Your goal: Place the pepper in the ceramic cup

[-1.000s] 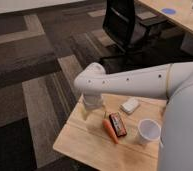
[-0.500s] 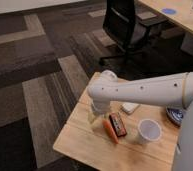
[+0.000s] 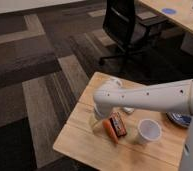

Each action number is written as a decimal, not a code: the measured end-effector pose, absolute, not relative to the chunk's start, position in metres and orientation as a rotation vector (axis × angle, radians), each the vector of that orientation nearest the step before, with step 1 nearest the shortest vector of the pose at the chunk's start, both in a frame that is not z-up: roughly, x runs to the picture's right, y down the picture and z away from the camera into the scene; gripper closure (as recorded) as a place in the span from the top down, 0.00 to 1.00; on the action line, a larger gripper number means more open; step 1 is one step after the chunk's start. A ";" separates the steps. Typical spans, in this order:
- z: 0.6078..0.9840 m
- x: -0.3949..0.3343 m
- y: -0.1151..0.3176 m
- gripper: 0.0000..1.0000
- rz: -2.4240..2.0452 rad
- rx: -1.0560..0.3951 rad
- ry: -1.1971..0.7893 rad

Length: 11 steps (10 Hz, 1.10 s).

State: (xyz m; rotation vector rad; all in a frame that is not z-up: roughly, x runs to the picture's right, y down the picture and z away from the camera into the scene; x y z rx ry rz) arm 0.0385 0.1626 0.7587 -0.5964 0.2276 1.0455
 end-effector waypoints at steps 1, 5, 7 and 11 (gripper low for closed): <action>0.760 0.046 0.166 0.65 1.054 -0.600 0.230; 0.767 0.036 0.167 0.65 1.010 -0.627 0.210; 0.764 0.031 0.156 0.65 0.982 -0.608 0.211; 0.762 0.027 0.154 0.65 0.975 -0.607 0.224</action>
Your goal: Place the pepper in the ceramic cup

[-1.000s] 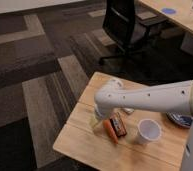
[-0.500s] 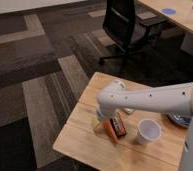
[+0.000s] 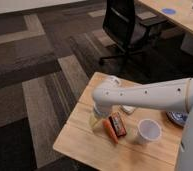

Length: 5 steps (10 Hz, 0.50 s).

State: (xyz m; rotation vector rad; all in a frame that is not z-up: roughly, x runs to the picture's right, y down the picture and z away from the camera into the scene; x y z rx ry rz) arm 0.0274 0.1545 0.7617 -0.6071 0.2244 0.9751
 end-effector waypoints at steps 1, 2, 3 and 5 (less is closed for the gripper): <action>0.765 0.028 0.158 0.65 0.983 -0.617 0.224; 0.767 0.029 0.160 0.65 0.988 -0.620 0.225; 0.770 0.030 0.161 0.65 0.990 -0.624 0.222; 0.774 0.030 0.165 0.65 0.985 -0.635 0.220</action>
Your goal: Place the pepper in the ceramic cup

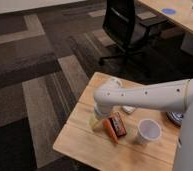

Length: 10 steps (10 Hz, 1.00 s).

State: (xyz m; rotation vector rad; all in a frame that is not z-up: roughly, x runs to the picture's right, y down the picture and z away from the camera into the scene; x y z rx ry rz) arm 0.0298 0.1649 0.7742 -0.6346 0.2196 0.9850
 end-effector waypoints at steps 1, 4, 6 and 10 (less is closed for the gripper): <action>0.777 0.031 0.169 0.54 0.980 -0.643 0.223; 0.773 0.032 0.167 0.04 0.952 -0.630 0.251; 0.764 0.028 0.152 0.00 0.943 -0.601 0.263; 0.745 0.026 0.101 0.00 0.923 -0.516 0.233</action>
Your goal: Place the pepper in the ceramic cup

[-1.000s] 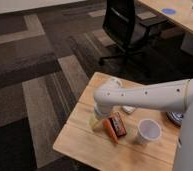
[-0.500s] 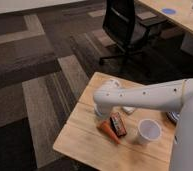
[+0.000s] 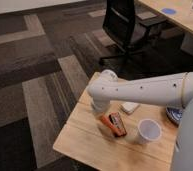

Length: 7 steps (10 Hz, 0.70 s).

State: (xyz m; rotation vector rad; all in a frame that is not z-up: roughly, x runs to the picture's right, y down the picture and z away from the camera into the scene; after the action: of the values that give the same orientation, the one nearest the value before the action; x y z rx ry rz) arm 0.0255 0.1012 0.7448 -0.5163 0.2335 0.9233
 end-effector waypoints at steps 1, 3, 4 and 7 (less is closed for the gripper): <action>0.736 0.028 0.082 0.00 0.914 -0.486 0.227; 0.721 0.037 0.055 0.00 0.912 -0.443 0.233; 0.713 0.043 0.042 0.00 0.919 -0.422 0.233; 0.694 0.079 0.023 0.00 0.969 -0.376 0.259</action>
State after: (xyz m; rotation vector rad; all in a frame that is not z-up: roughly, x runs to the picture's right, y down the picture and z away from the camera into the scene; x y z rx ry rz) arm 0.0788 0.0233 0.6938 -0.3759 0.2588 0.9688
